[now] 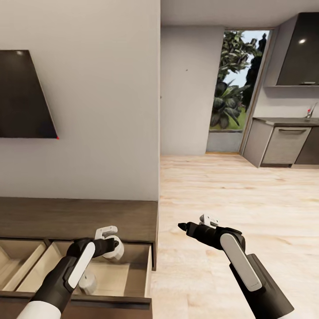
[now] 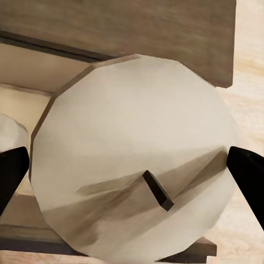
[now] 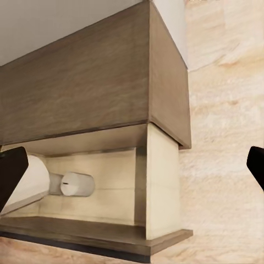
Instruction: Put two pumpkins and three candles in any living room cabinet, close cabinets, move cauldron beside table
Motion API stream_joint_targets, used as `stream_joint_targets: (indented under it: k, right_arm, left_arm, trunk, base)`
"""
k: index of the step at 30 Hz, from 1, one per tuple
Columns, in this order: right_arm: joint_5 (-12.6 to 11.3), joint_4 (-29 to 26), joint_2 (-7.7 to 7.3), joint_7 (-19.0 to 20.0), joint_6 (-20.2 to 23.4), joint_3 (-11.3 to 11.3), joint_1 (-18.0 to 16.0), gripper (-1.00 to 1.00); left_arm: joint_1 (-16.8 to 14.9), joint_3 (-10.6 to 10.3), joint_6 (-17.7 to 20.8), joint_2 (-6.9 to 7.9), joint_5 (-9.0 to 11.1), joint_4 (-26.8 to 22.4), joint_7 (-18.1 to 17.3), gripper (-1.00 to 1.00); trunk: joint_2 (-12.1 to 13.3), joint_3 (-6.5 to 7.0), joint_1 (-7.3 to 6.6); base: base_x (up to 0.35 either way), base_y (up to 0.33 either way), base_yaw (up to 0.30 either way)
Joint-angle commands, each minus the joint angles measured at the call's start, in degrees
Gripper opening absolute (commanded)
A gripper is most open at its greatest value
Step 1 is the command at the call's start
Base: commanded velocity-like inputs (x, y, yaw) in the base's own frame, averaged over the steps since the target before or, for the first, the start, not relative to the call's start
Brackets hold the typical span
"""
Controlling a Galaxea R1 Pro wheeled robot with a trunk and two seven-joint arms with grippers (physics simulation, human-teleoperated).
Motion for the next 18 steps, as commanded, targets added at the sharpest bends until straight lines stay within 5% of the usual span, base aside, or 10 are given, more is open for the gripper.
stream_joint_targets:
  k: [1, 18]
  right_arm:
    - [-0.54, -0.07, -0.02, -0.60, 0.02, 0.11, -0.06, 1.00]
    - [-0.56, -0.07, 0.00, -0.60, 0.02, 0.08, -0.06, 1.00]
  left_arm:
    - [-0.02, -0.18, 0.12, 0.06, 0.61, -0.04, 0.52, -1.00]
    - [-0.04, -0.20, 0.12, 0.06, 0.59, -0.02, 0.55, -1.00]
  trunk:
    - [-0.03, -0.06, 0.01]
    - [-0.03, -0.06, 0.01]
  base:
    - [0.175, 0.135, 0.000]
    - [0.029, 0.065, -0.089]
